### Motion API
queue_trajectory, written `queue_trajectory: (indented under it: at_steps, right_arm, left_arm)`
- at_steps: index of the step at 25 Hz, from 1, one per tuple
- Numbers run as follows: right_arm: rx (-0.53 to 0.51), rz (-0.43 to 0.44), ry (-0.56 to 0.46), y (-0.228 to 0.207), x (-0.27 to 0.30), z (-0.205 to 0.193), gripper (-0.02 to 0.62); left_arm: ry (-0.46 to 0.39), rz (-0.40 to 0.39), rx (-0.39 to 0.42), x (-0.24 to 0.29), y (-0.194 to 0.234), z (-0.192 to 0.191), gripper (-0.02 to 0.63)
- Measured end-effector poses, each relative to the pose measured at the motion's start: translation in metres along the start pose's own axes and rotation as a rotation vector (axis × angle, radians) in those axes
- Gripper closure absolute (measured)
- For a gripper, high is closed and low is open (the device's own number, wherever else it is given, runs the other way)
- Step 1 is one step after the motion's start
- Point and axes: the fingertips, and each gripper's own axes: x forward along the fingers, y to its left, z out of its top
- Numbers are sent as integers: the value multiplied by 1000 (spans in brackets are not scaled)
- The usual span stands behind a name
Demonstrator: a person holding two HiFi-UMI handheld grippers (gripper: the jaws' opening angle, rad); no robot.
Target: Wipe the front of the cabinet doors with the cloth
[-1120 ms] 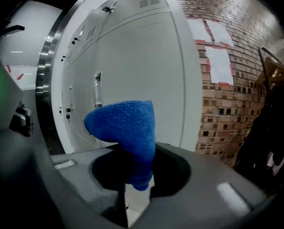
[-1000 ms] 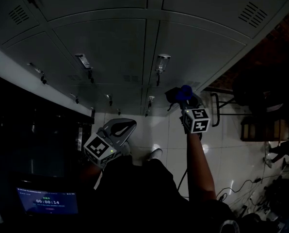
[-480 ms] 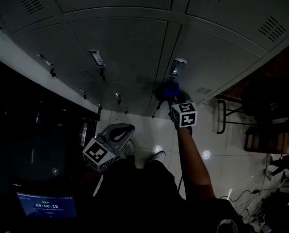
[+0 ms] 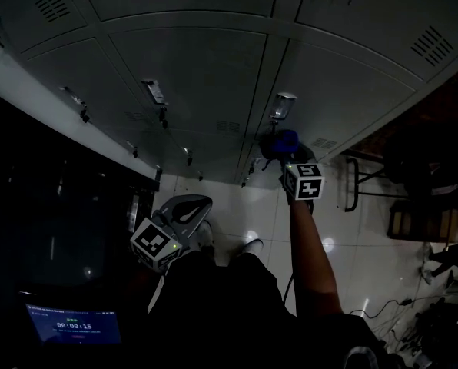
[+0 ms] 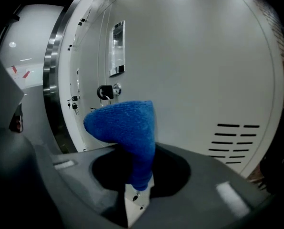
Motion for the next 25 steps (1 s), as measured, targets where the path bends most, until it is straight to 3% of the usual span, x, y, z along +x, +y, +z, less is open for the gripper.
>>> queue_trajectory:
  at_steps: [17,20,25]
  right_arm:
    - [128,-339,14,-156,-87,-29,515]
    - [128,-337,20,-160,-95,-33,515]
    - [68,-213,-1,-112,-113,-29,515]
  left_arm:
    - [15,-103,28,32,-17,6,600]
    - [14,-116,31,37,-19,9,600]
    - [1,-141,38,48,-17,13,600]
